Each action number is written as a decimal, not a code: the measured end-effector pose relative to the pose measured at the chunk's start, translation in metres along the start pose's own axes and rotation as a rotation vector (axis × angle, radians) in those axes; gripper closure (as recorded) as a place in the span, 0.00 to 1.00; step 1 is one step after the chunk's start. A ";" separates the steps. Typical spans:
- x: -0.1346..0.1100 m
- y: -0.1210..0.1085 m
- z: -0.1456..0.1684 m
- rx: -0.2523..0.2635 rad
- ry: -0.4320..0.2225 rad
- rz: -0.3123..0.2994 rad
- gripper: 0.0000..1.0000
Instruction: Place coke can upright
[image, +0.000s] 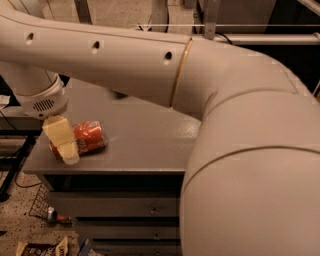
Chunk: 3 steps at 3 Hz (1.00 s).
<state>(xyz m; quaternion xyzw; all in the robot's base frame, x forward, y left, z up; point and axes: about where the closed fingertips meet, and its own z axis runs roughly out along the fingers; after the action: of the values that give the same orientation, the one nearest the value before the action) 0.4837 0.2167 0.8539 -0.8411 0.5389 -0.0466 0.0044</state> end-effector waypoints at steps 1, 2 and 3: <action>0.003 0.001 0.010 -0.017 0.013 0.009 0.09; 0.004 0.001 0.013 -0.029 0.014 0.015 0.27; 0.004 0.002 0.010 -0.027 -0.004 0.006 0.50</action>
Offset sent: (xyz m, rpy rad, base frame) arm -0.0046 -0.0253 -0.0152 -0.1003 0.0569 -0.0345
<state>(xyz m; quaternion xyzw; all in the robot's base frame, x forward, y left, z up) 0.4842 0.2121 0.8437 -0.8395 0.5421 -0.0374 -0.0058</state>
